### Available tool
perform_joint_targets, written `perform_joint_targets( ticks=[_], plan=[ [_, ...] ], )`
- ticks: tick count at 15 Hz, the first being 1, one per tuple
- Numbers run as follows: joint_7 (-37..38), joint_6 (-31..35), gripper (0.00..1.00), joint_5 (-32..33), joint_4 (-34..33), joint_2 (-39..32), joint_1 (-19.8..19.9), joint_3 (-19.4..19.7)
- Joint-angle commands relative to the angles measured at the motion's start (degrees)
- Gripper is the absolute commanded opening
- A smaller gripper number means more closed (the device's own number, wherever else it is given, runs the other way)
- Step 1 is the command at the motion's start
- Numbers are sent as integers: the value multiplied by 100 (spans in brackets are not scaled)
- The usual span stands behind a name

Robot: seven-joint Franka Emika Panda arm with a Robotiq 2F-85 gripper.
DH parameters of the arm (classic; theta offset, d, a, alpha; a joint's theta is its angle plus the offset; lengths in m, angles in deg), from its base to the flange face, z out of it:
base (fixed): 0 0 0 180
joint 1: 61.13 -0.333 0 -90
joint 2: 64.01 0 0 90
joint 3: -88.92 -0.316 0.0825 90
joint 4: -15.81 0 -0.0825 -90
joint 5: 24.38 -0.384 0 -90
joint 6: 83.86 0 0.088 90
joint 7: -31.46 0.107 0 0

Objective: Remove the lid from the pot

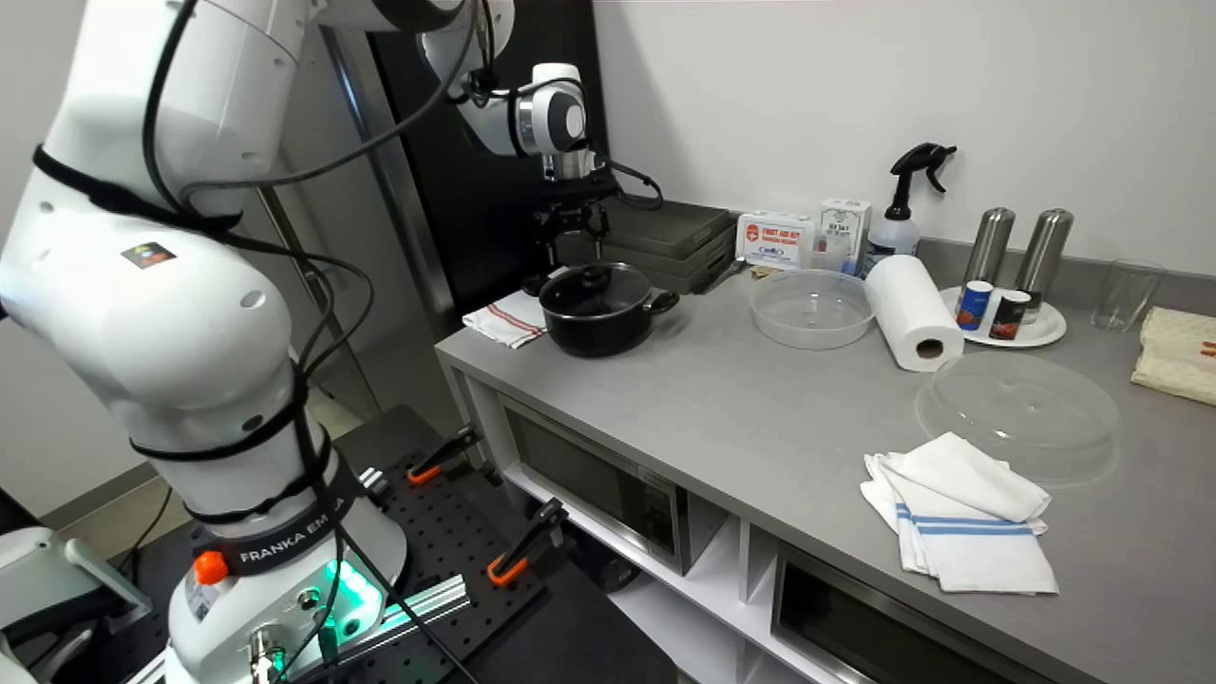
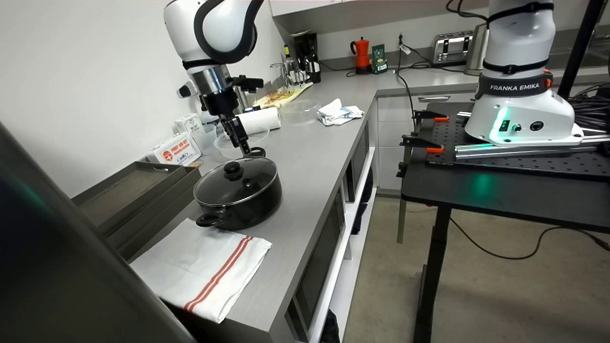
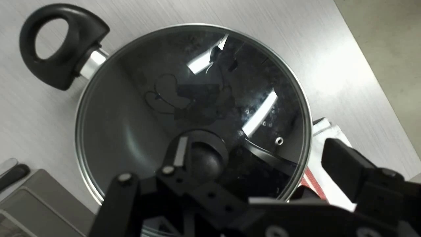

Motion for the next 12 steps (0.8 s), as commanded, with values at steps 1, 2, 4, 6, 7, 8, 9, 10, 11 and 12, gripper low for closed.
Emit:
perform_joint_targets(
  ticks=[1,2,4,6,7,8,9,10,11,12],
  plan=[
    [-152,-134,100,134,-778,-558,-157,5],
    [-164,-152,100,146,-912,-658,-185,15],
    [-187,-179,100,145,-1184,-876,-215,29],
    [-209,-233,100,139,-1451,-1089,-233,41],
    [-216,-252,100,144,-1571,-1193,-239,58],
    [-243,-277,100,137,-1684,-1286,-235,65],
    [-262,-303,100,135,-1797,-1380,-231,81],
    [-282,-333,100,126,-1901,-1465,-222,90],
    [-284,-356,100,134,-2000,-1541,-229,113],
    [-295,-391,100,126,-2091,-1607,-226,120]
  ],
)
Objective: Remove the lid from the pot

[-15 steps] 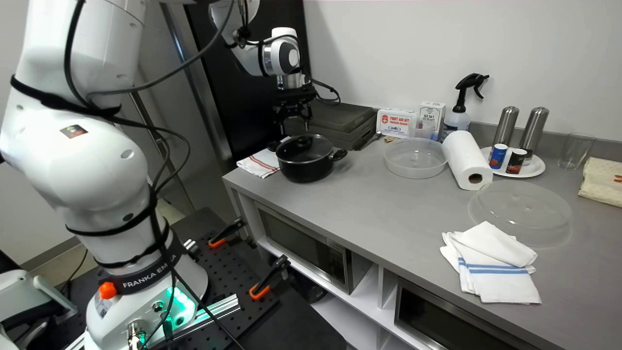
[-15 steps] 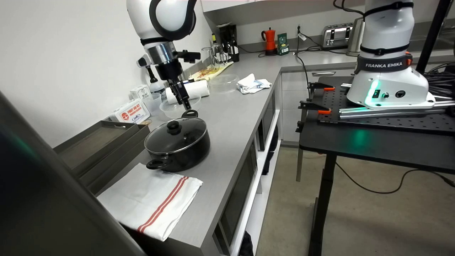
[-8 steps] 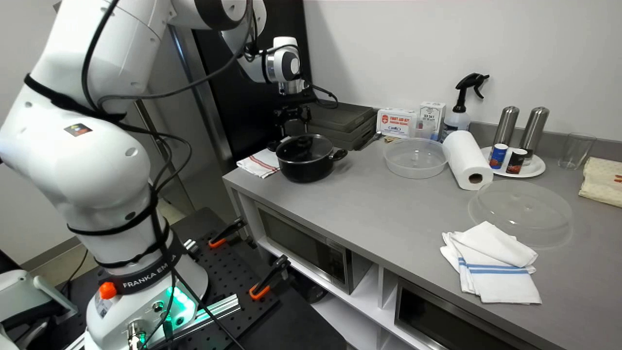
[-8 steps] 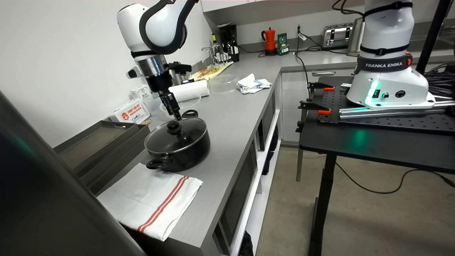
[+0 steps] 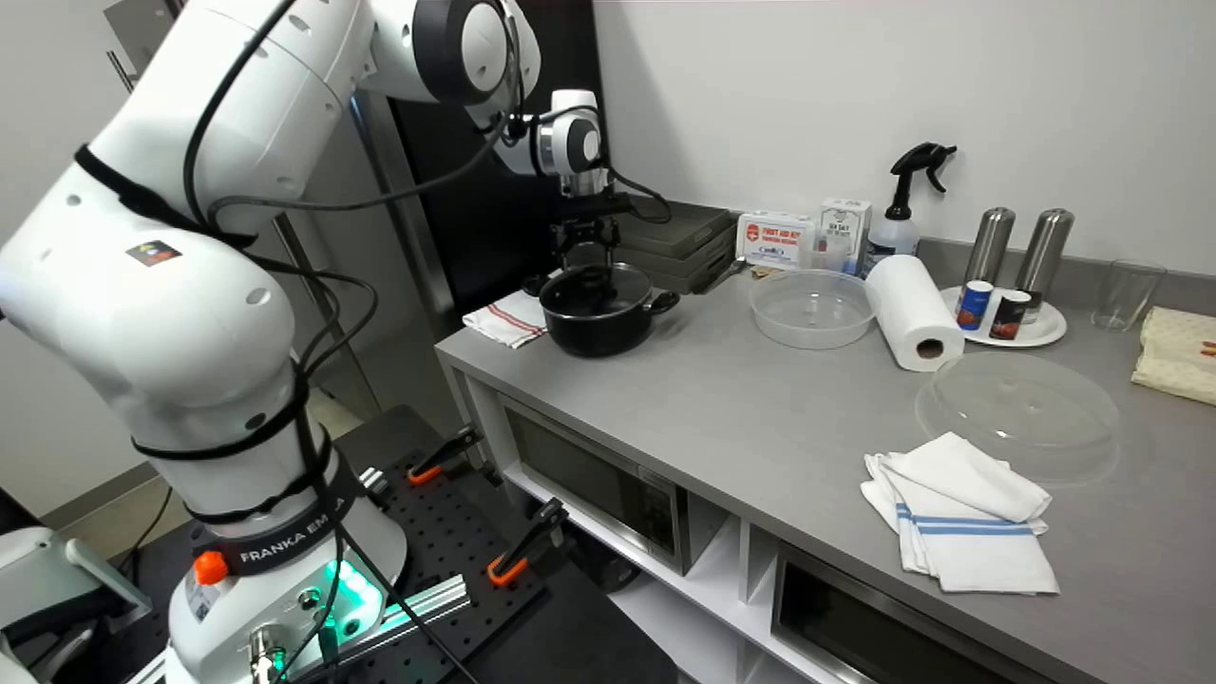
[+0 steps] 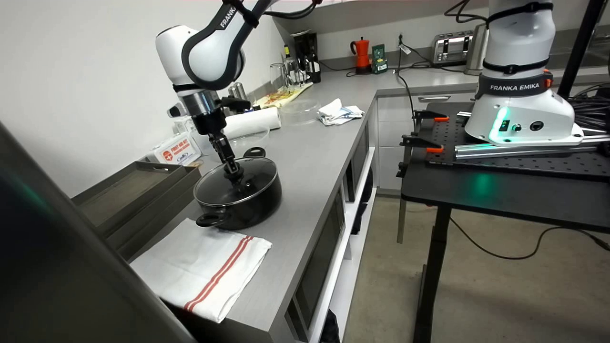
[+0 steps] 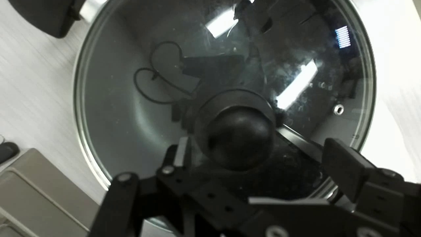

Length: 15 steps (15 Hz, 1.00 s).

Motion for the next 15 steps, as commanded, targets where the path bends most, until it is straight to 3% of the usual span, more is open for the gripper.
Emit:
perform_joint_targets(
  ticks=[1,6,8,11,12,13,15],
  plan=[
    [-104,-282,100,87,-654,-415,-75,68],
    [-138,-380,100,83,-906,-559,-73,92],
    [-146,-399,84,77,-955,-568,-64,99],
    [-160,-412,81,79,-981,-552,-53,108],
    [-156,-422,60,81,-975,-538,-54,110],
    [-158,-417,71,85,-939,-508,-51,109],
    [-162,-415,66,89,-912,-475,-49,109]
  ],
)
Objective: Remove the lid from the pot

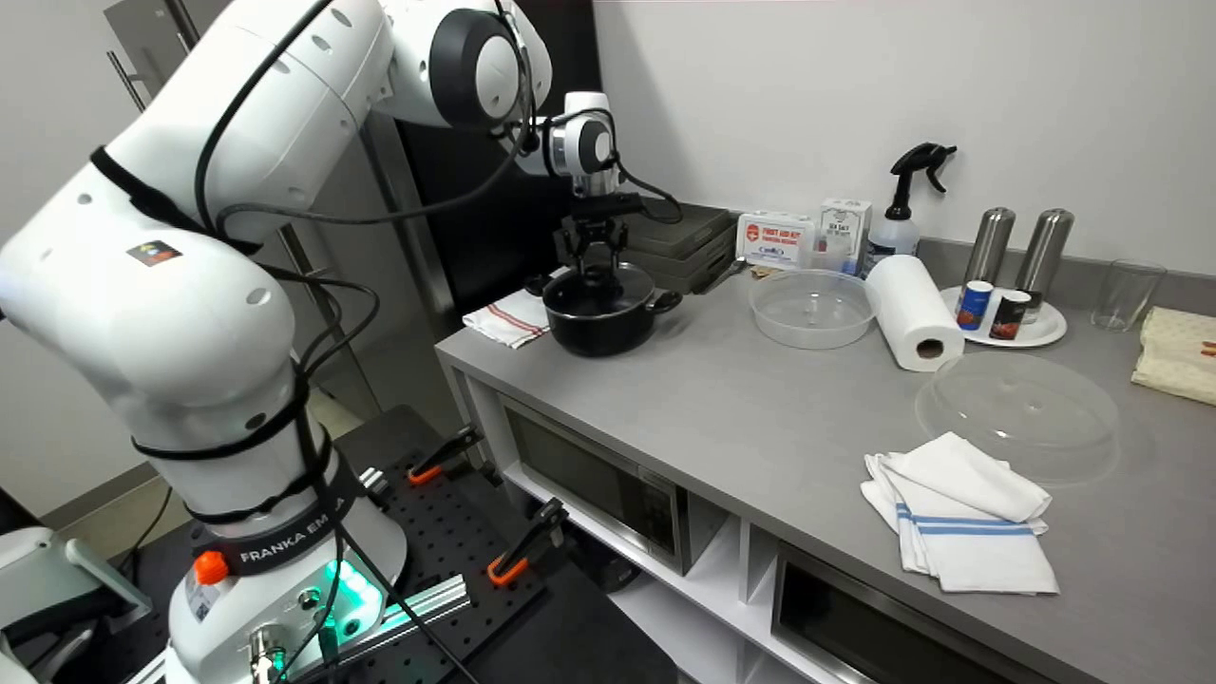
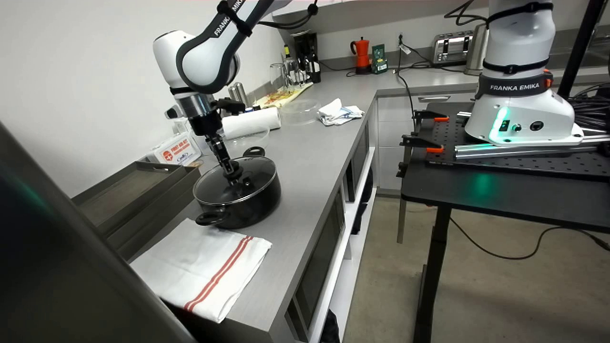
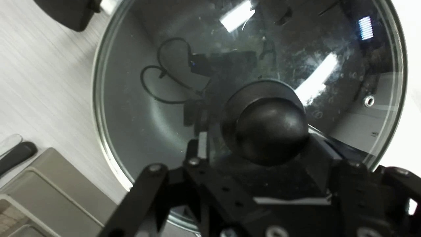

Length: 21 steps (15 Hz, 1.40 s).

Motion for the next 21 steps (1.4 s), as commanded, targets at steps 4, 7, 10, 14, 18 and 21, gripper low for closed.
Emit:
perform_joint_targets(
  ticks=[4,7,10,14,18,21],
  plan=[
    [-96,-102,78,86,-70,33,-15,52],
    [-84,-79,92,89,-14,68,19,81],
    [-79,-45,97,95,58,110,52,103],
    [-83,-37,71,92,69,105,63,104],
    [-90,-32,40,91,86,110,68,101],
    [-93,-28,25,86,102,126,82,101]
  ],
)
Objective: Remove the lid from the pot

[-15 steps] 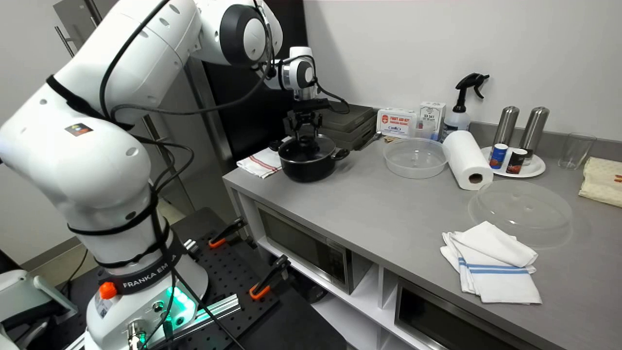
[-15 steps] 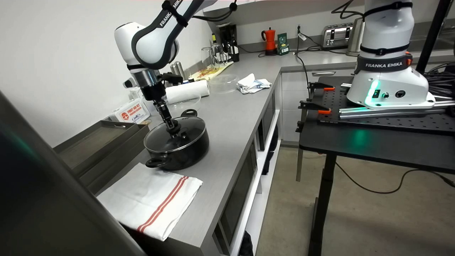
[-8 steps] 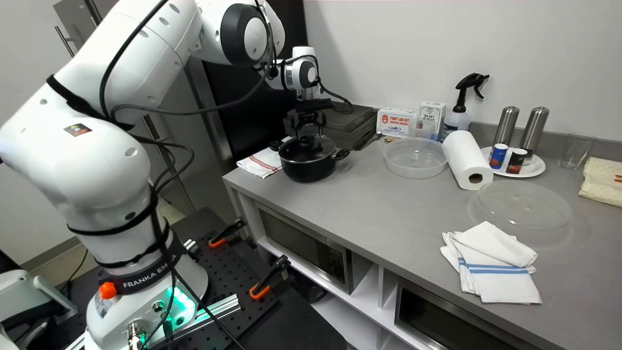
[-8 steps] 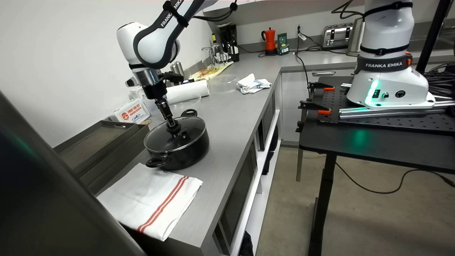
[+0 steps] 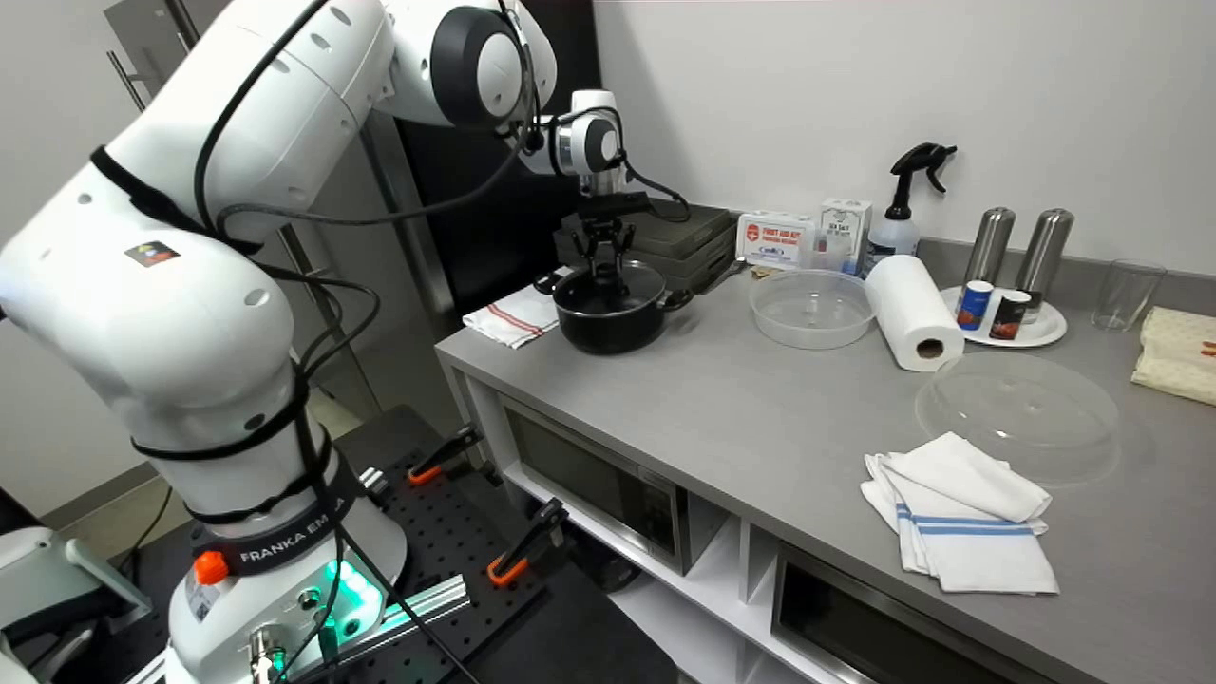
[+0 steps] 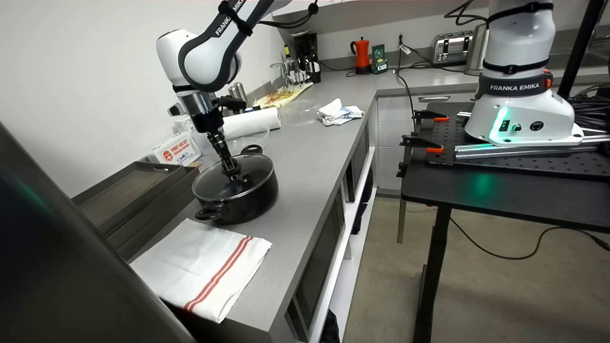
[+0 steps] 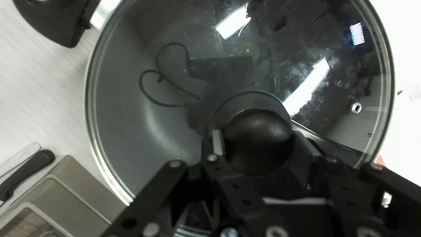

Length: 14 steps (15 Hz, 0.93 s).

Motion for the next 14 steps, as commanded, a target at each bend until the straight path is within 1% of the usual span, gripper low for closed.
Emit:
perform_joint_targets(
  ticks=[1,5,14],
  plan=[
    [-86,-20,25,84,119,116,20,30],
    [-64,16,25,88,278,273,20,14],
    [139,95,25,415,1391,1461,-80,57]
  ],
)
